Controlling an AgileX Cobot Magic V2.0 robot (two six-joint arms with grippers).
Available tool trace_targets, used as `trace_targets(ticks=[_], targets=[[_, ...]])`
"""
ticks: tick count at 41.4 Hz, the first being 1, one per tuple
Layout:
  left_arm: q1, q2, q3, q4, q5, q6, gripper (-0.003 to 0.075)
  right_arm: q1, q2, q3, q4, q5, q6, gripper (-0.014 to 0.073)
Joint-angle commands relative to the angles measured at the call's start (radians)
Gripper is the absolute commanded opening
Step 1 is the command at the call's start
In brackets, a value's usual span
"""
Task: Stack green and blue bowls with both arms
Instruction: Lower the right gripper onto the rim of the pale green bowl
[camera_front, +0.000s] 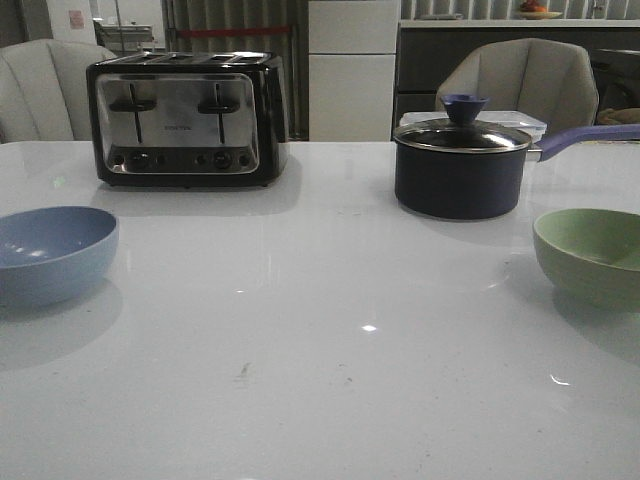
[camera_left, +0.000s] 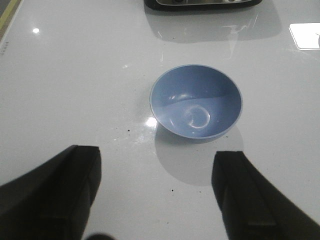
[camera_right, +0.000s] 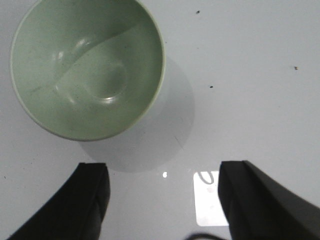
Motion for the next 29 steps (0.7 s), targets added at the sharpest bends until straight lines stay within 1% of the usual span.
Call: trace_targets(ticks=[1, 10, 16, 21, 24, 26, 27, 29], targets=[[-0.008, 0.004, -0.031, 0.002, -0.077, -0.002, 0.0527, -0.018, 0.071, -0.085, 0.081, -0.017, -0.075, 0.0563], [-0.008, 0.004, -0.031, 0.002, -0.077, -0.002, 0.0527, -0.018, 0.247, -0.175, 0.086, -0.066, -0.093, 0.0563], [-0.008, 0.004, -0.031, 0.002, -0.077, -0.002, 0.0527, -0.018, 0.332, -0.212, 0.086, -0.098, -0.093, 0.0563], [-0.008, 0.004, -0.031, 0.002, -0.077, -0.002, 0.0527, -0.018, 0.389, -0.241, 0.087, -0.095, -0.093, 0.0556], [-0.008, 0.004, -0.031, 0.002, -0.077, -0.002, 0.0526, -0.018, 0.415, -0.254, 0.087, -0.093, -0.093, 0.0512], [-0.008, 0.004, -0.031, 0.002, -0.077, -0.002, 0.0527, -0.018, 0.425, -0.259, 0.087, -0.09, -0.093, 0.0447], [-0.008, 0.004, -0.031, 0.002, -0.077, -0.002, 0.0526, -0.018, 0.427, -0.26, 0.087, -0.09, -0.093, 0.0429], [-0.008, 0.004, -0.031, 0.002, -0.077, -0.002, 0.0527, -0.018, 0.429, -0.261, 0.087, -0.09, -0.093, 0.0356]])
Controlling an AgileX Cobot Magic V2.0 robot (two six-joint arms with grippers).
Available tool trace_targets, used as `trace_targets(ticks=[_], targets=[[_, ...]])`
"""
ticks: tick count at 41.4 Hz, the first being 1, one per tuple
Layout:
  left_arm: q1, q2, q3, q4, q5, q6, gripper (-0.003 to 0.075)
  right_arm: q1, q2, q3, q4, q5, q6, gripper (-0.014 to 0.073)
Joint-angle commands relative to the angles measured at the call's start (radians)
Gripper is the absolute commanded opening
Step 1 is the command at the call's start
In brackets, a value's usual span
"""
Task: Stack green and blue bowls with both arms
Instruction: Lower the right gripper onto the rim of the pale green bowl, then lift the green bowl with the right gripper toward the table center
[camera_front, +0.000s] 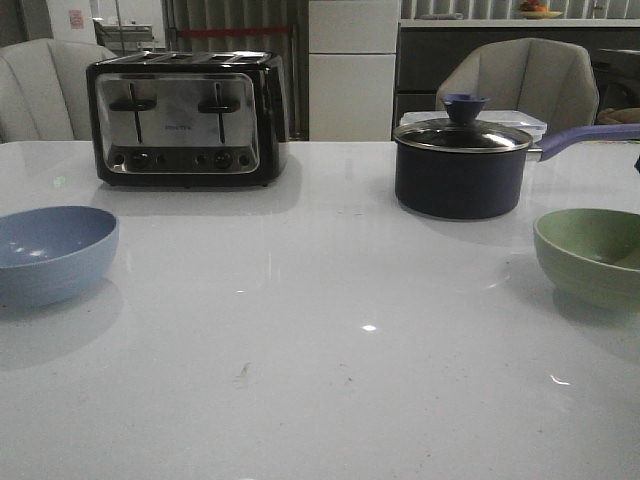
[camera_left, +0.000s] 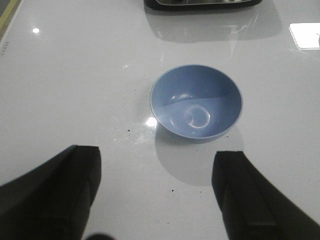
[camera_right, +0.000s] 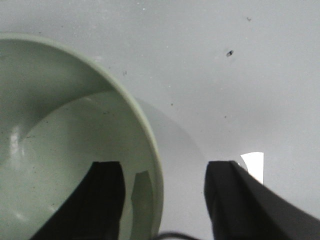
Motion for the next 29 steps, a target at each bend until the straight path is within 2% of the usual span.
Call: trace_targets(ticks=[1, 3, 8, 15, 23, 29], targets=[[-0.008, 0.004, -0.031, 0.0, -0.077, -0.004, 0.0527, -0.007, -0.039, -0.036, 0.015, -0.021, -0.013, 0.0339], [-0.008, 0.004, -0.031, 0.0, -0.077, -0.004, 0.0527, -0.007, -0.038, -0.036, 0.015, -0.021, -0.013, 0.0275], [-0.008, 0.004, -0.031, 0.0, -0.077, -0.004, 0.0527, -0.007, -0.037, -0.036, 0.015, -0.021, -0.013, 0.0178], [-0.008, 0.004, -0.031, 0.0, -0.077, -0.004, 0.0527, -0.007, -0.037, -0.036, 0.015, -0.011, -0.013, 0.0087], [-0.008, 0.004, -0.031, 0.0, -0.077, -0.004, 0.0527, 0.034, -0.079, -0.064, 0.026, 0.052, -0.061, 0.0069], [-0.008, 0.004, -0.031, 0.0, -0.077, -0.004, 0.0527, 0.16, -0.136, -0.117, 0.029, 0.083, -0.064, 0.0069]])
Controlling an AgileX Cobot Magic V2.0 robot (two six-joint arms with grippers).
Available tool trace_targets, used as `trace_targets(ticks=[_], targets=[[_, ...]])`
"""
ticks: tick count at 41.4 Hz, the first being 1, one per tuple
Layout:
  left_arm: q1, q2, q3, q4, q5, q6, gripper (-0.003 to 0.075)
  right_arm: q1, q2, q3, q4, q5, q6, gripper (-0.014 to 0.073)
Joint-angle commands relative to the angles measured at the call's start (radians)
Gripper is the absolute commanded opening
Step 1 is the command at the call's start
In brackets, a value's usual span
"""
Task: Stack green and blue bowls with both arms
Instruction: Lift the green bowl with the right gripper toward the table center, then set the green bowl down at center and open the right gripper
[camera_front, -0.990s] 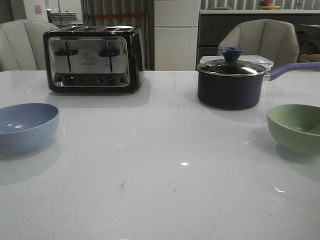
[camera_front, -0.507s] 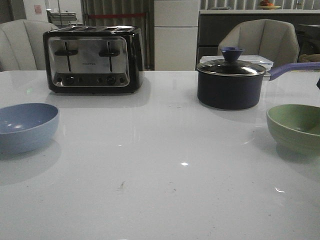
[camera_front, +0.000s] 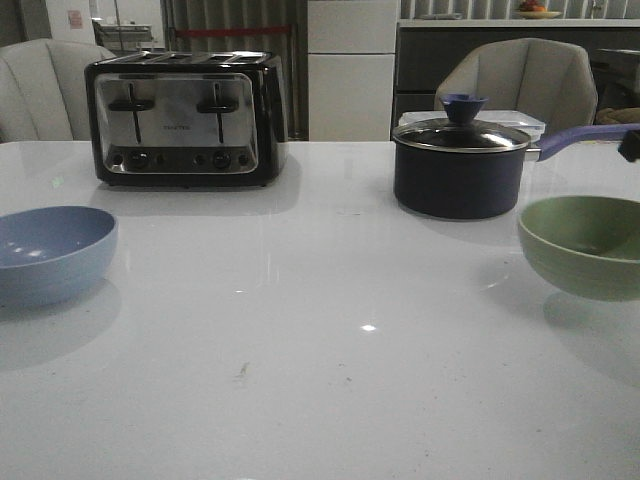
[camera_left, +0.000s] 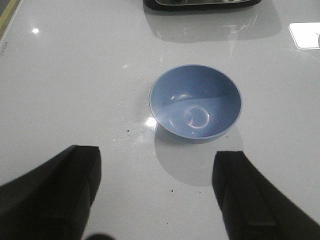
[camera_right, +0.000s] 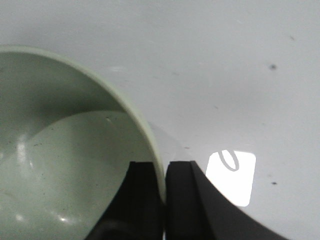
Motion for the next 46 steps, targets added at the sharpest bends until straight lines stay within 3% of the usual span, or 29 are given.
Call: trace_targets(ticks=[1, 16, 25, 36, 41, 46], targets=[[-0.008, 0.004, -0.031, 0.0, -0.077, -0.004, 0.0527, 0.103, -0.095, -0.073, 0.026, 0.009, -0.018, 0.0069], [-0.008, 0.004, -0.031, 0.0, -0.079, -0.004, 0.0527, 0.462, -0.078, -0.117, 0.025, -0.028, -0.018, 0.0069], [-0.008, 0.004, -0.031, 0.0, -0.079, -0.004, 0.0527, 0.547, -0.013, -0.117, 0.03, -0.029, -0.018, 0.0071], [-0.008, 0.004, -0.031, 0.0, -0.079, -0.004, 0.0527, 0.563, 0.065, -0.117, 0.046, -0.059, -0.018, 0.008], [-0.008, 0.004, -0.031, 0.0, -0.079, -0.004, 0.0527, 0.563, 0.077, -0.117, 0.046, -0.061, -0.018, 0.0167], [-0.008, 0.004, -0.031, 0.0, -0.079, -0.004, 0.0527, 0.563, 0.08, -0.117, 0.046, -0.072, -0.018, 0.0345]])
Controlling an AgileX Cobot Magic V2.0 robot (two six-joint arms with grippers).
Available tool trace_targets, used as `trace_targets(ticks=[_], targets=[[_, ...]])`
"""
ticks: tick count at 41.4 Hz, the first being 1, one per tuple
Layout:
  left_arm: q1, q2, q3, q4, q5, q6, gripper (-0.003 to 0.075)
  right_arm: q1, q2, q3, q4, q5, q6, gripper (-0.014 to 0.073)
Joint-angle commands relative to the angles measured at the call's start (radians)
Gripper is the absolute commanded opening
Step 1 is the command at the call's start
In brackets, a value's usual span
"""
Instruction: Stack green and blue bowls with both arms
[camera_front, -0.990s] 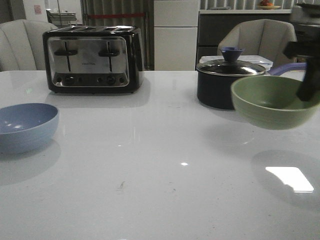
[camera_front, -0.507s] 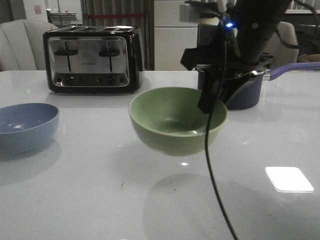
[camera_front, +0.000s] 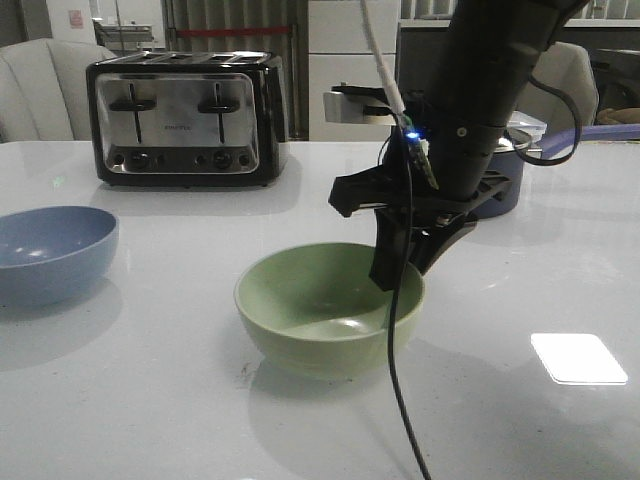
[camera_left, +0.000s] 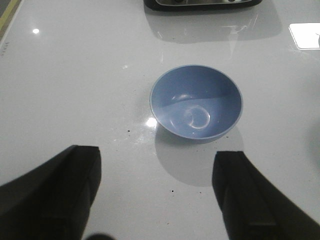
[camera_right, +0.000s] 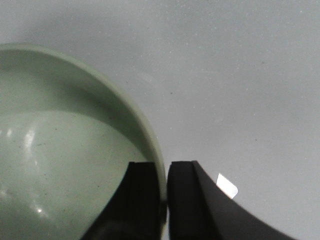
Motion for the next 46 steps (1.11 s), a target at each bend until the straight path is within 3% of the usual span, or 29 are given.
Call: trace_targets(ticks=[1, 5, 17, 22, 31, 46], targets=[[-0.008, 0.004, -0.031, 0.0, -0.078, -0.004, 0.0527, 0.0, -0.049, -0.034, 0.017, -0.041, -0.011, 0.0385], [-0.008, 0.004, -0.031, 0.0, -0.078, -0.004, 0.0527, 0.0, -0.053, -0.037, 0.01, -0.058, -0.011, 0.0461], [-0.008, 0.004, -0.031, 0.0, -0.078, -0.004, 0.0527, 0.026, -0.224, -0.023, 0.007, -0.09, -0.044, 0.0459], [-0.008, 0.004, -0.031, 0.0, -0.078, -0.004, 0.0527, 0.082, -0.359, 0.047, 0.004, -0.116, -0.112, 0.0459], [-0.008, 0.004, -0.031, 0.0, -0.078, -0.002, 0.0527, 0.133, -0.593, 0.19, -0.011, -0.112, -0.115, 0.0459], [-0.008, 0.039, -0.031, 0.003, -0.084, -0.002, 0.0527, 0.134, -0.99, 0.449, -0.011, -0.088, -0.115, 0.0459]])
